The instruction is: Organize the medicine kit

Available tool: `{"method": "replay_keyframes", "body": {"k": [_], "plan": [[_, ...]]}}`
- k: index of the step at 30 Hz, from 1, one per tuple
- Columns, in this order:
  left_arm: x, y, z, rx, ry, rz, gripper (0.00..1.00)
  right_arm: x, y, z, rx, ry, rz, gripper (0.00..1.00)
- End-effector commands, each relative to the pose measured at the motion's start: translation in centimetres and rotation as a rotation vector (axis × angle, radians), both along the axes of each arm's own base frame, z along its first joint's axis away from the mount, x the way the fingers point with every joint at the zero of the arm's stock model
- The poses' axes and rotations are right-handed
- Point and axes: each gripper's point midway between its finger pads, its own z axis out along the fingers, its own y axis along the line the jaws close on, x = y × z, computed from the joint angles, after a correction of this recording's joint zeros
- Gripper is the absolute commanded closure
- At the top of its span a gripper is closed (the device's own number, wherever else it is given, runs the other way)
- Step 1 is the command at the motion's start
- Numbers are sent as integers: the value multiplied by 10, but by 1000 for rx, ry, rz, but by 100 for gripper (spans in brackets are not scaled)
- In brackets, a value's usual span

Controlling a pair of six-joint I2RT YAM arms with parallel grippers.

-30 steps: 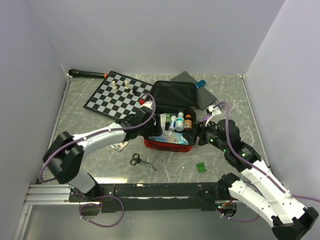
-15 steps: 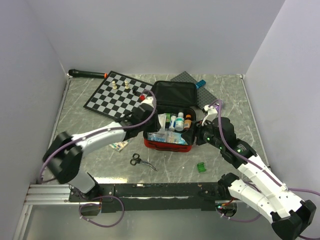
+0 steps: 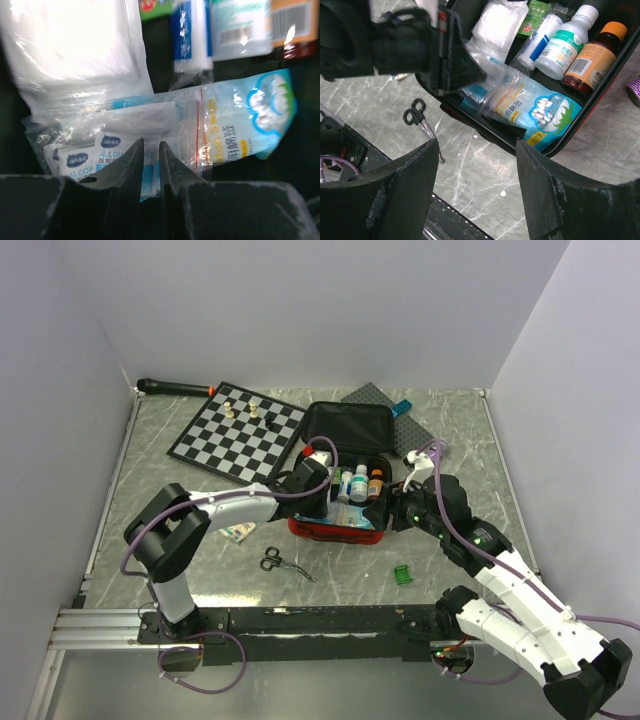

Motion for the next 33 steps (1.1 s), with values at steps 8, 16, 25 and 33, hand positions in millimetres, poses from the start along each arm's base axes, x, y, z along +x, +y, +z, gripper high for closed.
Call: {"method": "replay_keyframes", "body": {"k": [8,16,25,33], "plan": [[-7,-16,0,-43,-10,-34,77,2,0,7,-5,-29,3,31],[-11,-7,122,-264,-236,-25,36,4,1,3,-16,-32,8,30],[-19,55,197,-333,-400,188,24,-4,20,-13,-139,-52,87,32],[-43,162,121,-257,-299,599,26,-50,99,-55,-374,-6,428,31]]}}
